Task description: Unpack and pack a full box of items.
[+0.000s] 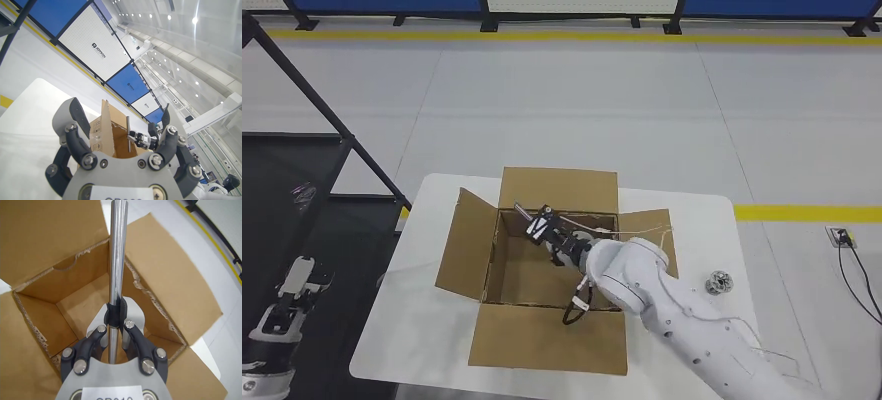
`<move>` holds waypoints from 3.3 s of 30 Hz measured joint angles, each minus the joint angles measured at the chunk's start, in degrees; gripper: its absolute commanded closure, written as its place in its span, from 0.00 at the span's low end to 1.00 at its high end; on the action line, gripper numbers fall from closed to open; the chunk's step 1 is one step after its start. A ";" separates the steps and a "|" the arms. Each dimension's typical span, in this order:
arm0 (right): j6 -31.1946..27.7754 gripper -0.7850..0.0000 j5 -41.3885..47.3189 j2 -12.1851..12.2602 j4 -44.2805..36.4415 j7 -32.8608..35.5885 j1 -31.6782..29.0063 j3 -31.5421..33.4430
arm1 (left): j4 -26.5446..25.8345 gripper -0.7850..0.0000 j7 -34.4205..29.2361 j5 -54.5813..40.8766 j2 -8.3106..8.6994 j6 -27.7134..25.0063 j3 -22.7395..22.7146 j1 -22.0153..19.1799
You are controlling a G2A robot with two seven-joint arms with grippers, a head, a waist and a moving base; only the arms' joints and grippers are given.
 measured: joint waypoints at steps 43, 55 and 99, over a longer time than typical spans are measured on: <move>-9.67 0.19 13.04 -16.32 43.35 -2.67 15.72 -7.62 | 1.17 0.00 -3.66 0.56 0.73 0.93 2.06 -2.63; -7.38 0.00 1.84 -1.15 -9.82 12.71 -10.63 21.11 | 0.99 0.00 -4.14 2.04 1.03 1.78 4.31 -4.31; -1.63 1.00 -1.69 7.22 12.03 20.93 -20.24 56.62 | -1.50 0.00 -4.12 7.03 1.80 4.14 8.42 -4.84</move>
